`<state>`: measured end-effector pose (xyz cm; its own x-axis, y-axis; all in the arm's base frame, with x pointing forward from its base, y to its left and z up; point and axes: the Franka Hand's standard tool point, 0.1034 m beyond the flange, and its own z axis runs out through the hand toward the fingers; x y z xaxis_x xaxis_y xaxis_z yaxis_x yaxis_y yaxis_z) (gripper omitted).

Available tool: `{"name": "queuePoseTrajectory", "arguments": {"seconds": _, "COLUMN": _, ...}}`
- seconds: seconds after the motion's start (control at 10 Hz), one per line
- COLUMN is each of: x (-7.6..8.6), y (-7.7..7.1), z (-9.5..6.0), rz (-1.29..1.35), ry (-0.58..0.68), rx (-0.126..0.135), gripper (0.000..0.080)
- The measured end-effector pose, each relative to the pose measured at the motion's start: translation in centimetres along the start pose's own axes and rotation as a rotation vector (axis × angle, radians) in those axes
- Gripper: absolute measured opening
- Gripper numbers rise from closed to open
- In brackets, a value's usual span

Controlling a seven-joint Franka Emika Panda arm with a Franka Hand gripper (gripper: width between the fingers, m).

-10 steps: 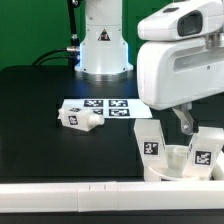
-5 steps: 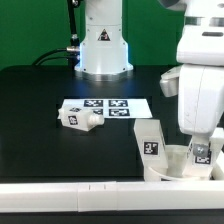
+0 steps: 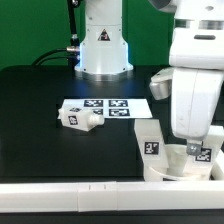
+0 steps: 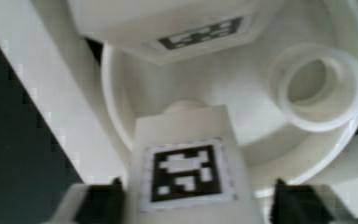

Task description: Assemble stool

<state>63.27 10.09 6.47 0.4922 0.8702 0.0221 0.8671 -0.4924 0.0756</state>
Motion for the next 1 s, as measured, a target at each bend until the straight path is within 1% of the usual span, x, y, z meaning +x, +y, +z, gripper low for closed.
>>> {"name": "queuePoseTrajectory", "arguments": {"seconds": 0.1, "x": 0.0, "y": 0.1, "z": -0.1, "rz": 0.104, "ry": 0.001, "rx": 0.000, "gripper": 0.0335}}
{"name": "queuePoseTrajectory", "arguments": {"seconds": 0.2, "x": 0.0, "y": 0.4, "z": -0.4, "rz": 0.281, "ry": 0.008, "rx": 0.000, "gripper": 0.0335}}
{"name": "queuePoseTrajectory", "arguments": {"seconds": 0.4, "x": 0.2, "y": 0.2, "z": -0.3, "rz": 0.706, "ry": 0.014, "rx": 0.020, "gripper": 0.0335}}
{"name": "queuePoseTrajectory", "arguments": {"seconds": 0.5, "x": -0.2, "y": 0.0, "z": -0.1, "rz": 0.794, "ry": -0.001, "rx": 0.026, "gripper": 0.0335}}
{"name": "queuePoseTrajectory", "arguments": {"seconds": 0.6, "x": -0.3, "y": -0.2, "z": 0.1, "rz": 0.839, "ry": -0.006, "rx": 0.023, "gripper": 0.0335}}
{"name": "queuePoseTrajectory", "arguments": {"seconds": 0.9, "x": -0.8, "y": 0.1, "z": 0.1, "rz": 1.033, "ry": -0.011, "rx": 0.019, "gripper": 0.0337}}
{"name": "queuePoseTrajectory", "arguments": {"seconds": 1.0, "x": -1.0, "y": 0.7, "z": -0.2, "rz": 1.233, "ry": -0.007, "rx": 0.021, "gripper": 0.0337}}
